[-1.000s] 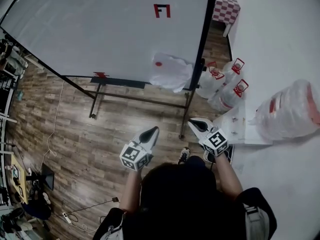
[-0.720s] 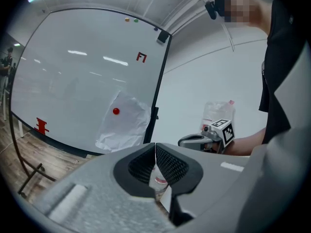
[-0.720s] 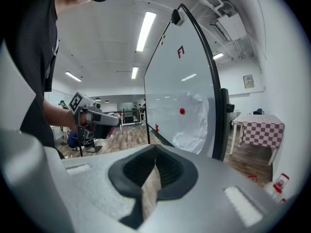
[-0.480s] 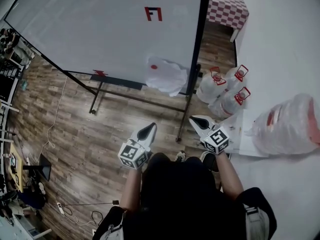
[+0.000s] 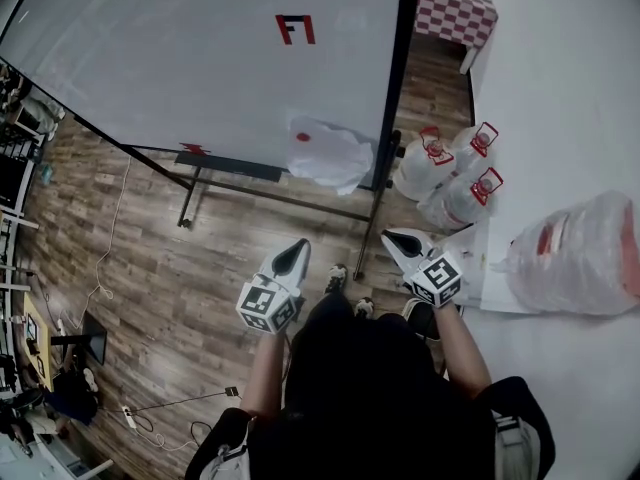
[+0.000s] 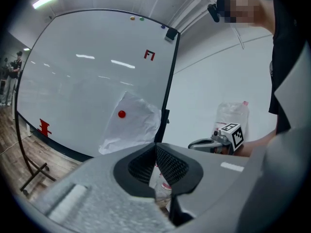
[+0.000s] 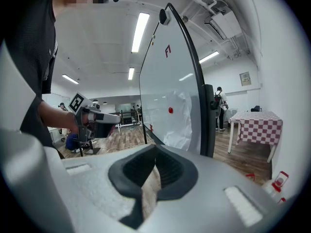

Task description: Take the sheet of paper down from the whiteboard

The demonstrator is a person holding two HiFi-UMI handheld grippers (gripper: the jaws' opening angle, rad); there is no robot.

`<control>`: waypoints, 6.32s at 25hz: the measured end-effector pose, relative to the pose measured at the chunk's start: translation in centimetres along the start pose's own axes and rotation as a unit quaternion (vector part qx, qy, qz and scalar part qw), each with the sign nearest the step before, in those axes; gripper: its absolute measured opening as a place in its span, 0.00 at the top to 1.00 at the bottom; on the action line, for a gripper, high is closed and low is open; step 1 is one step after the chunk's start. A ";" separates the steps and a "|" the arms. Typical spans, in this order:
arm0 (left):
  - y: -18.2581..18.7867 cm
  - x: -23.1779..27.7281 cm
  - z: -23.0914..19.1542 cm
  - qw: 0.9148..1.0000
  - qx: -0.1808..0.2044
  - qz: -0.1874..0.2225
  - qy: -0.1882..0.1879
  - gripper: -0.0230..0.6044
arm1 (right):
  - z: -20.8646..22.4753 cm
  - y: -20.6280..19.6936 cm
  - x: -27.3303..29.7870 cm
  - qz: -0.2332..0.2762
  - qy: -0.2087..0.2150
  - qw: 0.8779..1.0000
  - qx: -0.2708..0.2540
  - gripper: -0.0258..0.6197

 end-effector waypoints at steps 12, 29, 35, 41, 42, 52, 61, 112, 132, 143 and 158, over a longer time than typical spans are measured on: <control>4.7 7.2 -5.2 1.000 0.000 0.026 0.017 0.94 | 4.8 3.4 1.7 -0.005 -0.044 0.999 -0.010 0.96; 6.1 12.7 -9.7 1.000 -0.005 0.030 0.006 0.94 | 9.9 5.4 6.6 0.009 -0.073 0.997 0.010 0.89; 6.0 14.2 -10.3 0.999 0.022 0.032 0.002 0.94 | 11.1 5.4 7.6 0.005 -0.081 0.997 0.011 0.87; 6.0 15.4 -10.5 0.998 0.048 0.028 -0.005 0.94 | 11.7 5.8 8.6 0.005 -0.071 0.997 0.005 0.87; 5.9 15.5 -10.5 0.998 0.049 0.027 -0.006 0.94 | 11.8 5.9 8.9 0.005 -0.068 0.998 0.004 0.87; 6.4 16.2 -10.7 0.997 0.067 0.035 -0.004 0.94 | 11.3 6.5 9.6 0.019 -0.048 0.999 0.017 0.95; 7.3 17.5 -10.1 0.993 0.106 0.049 0.019 0.93 | 10.7 6.8 9.6 0.016 -0.036 0.999 0.030 0.95; 7.5 20.3 -9.2 0.988 0.060 0.056 0.132 0.76 | 11.7 6.6 9.7 0.013 -0.021 0.999 0.047 0.95; 7.2 15.8 -8.6 0.985 0.070 0.056 0.150 0.76 | 9.6 6.4 9.6 0.024 0.002 0.999 0.048 0.95; 6.6 11.7 -8.1 0.981 0.067 0.057 0.171 0.76 | 6.5 6.4 9.6 0.030 0.022 0.998 0.049 0.95; 4.3 4.5 -6.3 0.977 0.068 0.046 0.196 0.76 | 1.6 5.3 7.9 0.036 0.035 0.997 0.051 0.95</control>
Point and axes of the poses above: the fingertips, and each gripper's own axes: x forward along the fingers, z to its right, y out of its top, the point moved 4 cm from there along -x, backward along the fingers, and after that the axes turned 11 degrees about y, right-handed, at the moved point
